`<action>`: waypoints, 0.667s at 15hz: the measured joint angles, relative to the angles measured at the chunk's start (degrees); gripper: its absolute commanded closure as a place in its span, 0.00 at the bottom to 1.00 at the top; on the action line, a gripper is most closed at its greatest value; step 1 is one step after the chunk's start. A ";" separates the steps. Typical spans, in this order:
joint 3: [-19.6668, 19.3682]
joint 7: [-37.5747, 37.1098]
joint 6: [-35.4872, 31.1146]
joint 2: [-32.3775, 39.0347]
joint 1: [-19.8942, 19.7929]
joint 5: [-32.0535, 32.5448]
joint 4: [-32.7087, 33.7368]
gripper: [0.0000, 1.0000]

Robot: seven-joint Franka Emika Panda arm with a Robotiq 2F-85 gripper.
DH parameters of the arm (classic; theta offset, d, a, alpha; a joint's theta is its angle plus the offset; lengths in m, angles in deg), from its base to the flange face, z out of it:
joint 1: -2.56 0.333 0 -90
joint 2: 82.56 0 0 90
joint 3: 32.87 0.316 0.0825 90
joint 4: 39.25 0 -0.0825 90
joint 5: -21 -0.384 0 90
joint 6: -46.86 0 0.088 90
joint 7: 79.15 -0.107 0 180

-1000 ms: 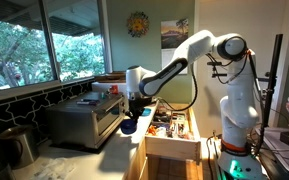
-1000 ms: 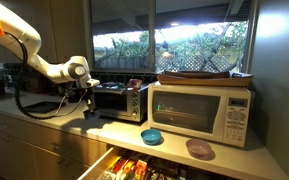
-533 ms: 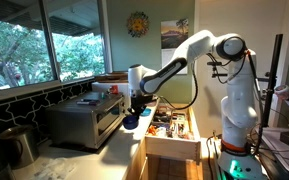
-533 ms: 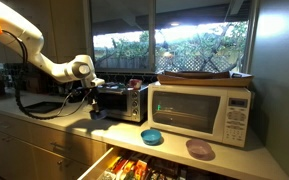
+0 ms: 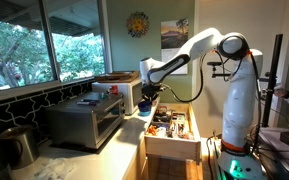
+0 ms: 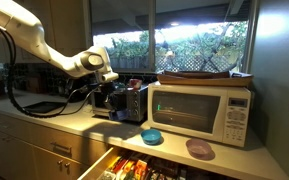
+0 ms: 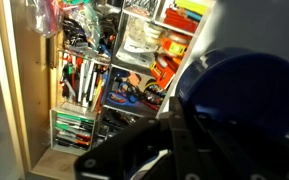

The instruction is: Pour the water out of the blue cup and into the blue bowl

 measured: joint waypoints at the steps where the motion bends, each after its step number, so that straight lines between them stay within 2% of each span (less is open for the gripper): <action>1: -0.42 -1.88 0.09 -0.32 -1.08 0.75 -0.01 0.96; 3: -0.84 -3.79 0.09 -0.50 -2.35 1.55 -0.05 0.96; 10: -1.05 -5.11 -0.93 -0.41 -2.74 1.22 -0.09 0.99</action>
